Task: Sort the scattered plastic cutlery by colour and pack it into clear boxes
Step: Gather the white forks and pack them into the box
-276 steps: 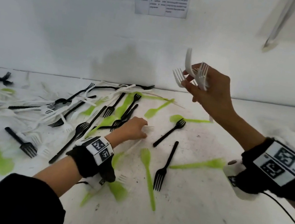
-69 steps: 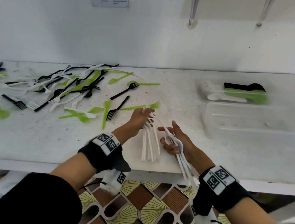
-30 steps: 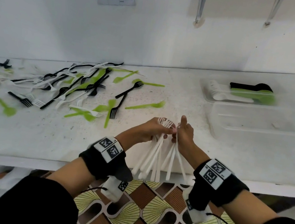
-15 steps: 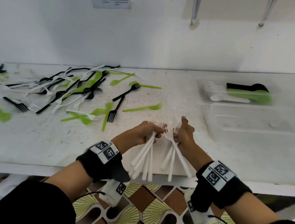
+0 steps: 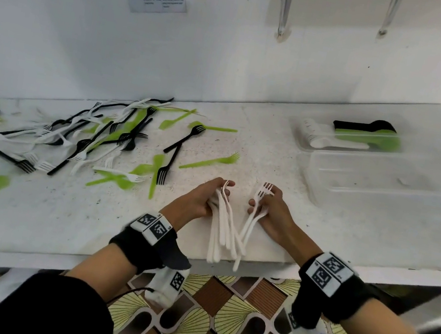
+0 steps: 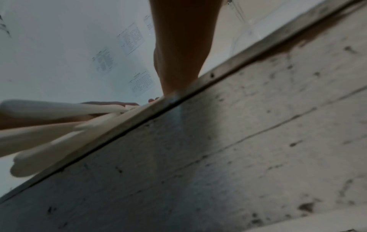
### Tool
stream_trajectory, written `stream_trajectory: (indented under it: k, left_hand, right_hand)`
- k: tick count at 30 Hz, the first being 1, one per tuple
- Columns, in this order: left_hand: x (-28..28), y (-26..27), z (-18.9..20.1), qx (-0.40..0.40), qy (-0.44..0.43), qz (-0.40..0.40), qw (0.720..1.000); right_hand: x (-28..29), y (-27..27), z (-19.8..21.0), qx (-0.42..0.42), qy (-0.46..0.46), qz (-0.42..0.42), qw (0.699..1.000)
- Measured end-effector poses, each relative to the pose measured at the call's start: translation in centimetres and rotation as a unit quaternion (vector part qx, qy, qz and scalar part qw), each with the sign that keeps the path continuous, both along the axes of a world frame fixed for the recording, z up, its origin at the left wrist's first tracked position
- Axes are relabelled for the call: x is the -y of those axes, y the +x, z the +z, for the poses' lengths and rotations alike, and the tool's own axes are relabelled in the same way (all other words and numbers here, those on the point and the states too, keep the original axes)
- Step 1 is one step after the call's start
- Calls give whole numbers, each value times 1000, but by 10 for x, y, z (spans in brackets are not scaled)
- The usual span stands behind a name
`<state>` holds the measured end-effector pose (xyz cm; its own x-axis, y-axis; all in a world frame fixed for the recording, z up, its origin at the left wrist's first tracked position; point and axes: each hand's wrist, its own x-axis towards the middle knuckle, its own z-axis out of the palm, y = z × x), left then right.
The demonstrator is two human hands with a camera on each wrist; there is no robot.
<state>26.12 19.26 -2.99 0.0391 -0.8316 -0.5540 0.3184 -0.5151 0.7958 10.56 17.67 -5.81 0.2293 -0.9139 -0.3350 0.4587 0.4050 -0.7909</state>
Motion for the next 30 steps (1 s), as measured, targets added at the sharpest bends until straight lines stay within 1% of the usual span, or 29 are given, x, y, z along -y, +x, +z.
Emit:
stream_trajectory:
  k: [3,5,7,9,11,14,17,20,22,24,27,30]
  left_hand:
    - [1,0,3,11,-1,-35,999]
    - [3,-1,4,40,-1,-61,997]
    - [4,-1,5,85,1,-91,992]
    - [3,-2,7,98,2,-110,989]
    - [3,-4,9,99,-12,-113,989]
    - [2,-11,10,114,-69,-110,985]
    - [1,-14,8,134,-99,-127,978]
    - [1,-12,3,170,-110,-124,971]
    - [0,-12,1,205,-121,-108,965]
    - [0,-10,-2,219,-121,-92,964]
    - [-1,-7,-5,205,-104,-74,970]
    - [-6,-6,-5,151,-93,-64,982]
  right_hand:
    - [-4,-2,3,-11,-23,25,999]
    - [-5,-3,4,3,-26,25,999]
    - [-6,-6,4,28,-32,35,998]
    - [-7,-9,4,42,-51,59,996]
    - [-9,-10,4,17,-84,88,992]
    - [-13,-7,4,-63,-157,119,978]
    - [-16,-5,3,-127,-190,112,967]
    - [-17,-4,2,-156,-182,100,966]
    - [-16,-4,1,-171,-178,95,964]
    - [-14,-2,-1,-196,-168,75,963]
    - [-7,2,-3,-197,-135,28,971]
    - [-8,3,-1,-148,-96,21,984]
